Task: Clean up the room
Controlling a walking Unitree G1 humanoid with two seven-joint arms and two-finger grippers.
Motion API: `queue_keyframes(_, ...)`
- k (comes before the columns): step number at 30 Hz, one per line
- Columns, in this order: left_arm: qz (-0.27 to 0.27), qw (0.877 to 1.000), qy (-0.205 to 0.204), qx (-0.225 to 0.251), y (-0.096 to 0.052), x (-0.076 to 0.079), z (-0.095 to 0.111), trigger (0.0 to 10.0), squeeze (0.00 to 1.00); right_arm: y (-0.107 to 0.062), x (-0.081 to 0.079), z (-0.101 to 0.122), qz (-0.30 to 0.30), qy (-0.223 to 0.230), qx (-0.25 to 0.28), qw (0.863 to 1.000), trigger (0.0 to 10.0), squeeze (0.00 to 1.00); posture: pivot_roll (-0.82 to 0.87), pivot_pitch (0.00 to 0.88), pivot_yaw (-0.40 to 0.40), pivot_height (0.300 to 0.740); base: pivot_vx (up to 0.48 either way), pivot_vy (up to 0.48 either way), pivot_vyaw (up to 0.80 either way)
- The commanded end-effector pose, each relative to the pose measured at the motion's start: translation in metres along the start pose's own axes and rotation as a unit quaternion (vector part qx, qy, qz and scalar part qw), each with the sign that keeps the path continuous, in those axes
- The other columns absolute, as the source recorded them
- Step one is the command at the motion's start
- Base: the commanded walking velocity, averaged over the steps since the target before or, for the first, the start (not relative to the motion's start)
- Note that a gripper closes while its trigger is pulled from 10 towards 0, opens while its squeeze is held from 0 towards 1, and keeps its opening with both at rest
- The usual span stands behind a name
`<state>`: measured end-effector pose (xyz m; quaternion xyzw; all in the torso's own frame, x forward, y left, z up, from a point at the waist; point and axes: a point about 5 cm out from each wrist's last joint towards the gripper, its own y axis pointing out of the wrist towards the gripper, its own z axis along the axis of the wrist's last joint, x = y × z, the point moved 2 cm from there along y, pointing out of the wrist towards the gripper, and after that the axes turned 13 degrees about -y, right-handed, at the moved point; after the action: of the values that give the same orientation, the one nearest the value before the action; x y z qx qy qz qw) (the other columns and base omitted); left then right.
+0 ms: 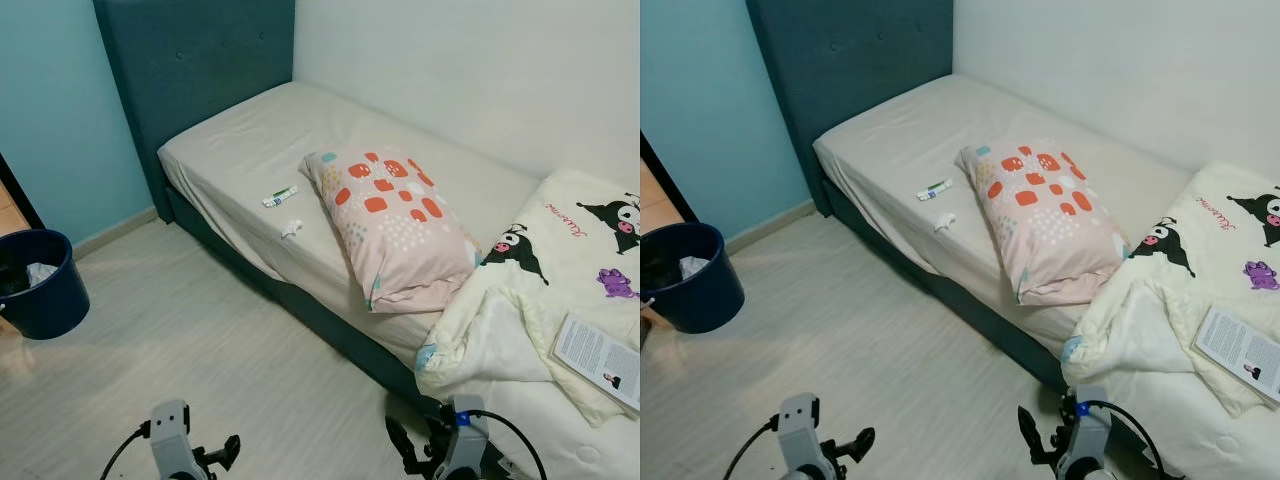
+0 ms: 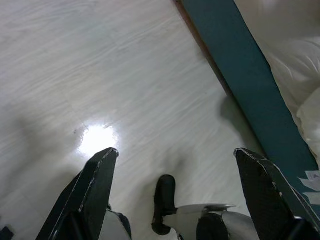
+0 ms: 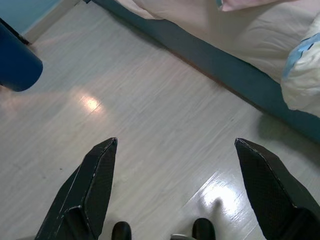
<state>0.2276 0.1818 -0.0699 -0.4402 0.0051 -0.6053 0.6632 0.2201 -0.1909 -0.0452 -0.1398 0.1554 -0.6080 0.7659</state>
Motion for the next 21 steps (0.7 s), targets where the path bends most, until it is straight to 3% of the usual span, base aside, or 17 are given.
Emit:
queue_keyframes(1,0.009,1.000,0.001,-0.011,-0.001,-0.004,-0.003,10.0,0.00,-0.002,-0.001,-0.004,-0.005,0.010,-0.007,1.000,10.0,0.00,-0.10,0.108,-0.059,0.740,0.000,0.000,0.00)
queue_keyframes(11,0.008,1.000,0.023,-0.016,0.000,-0.004,0.000,10.0,0.00,-0.003,-0.003,-0.001,-0.012,0.022,0.004,1.000,10.0,0.00,-0.11,0.112,-0.051,0.740,0.000,0.000,0.00)
queue_keyframes(21,0.011,1.000,0.013,-0.010,-0.001,-0.008,0.003,10.0,0.00,-0.001,-0.012,0.002,0.002,0.033,0.011,0.999,10.0,0.00,-0.09,0.113,-0.057,0.740,0.000,0.000,0.00)
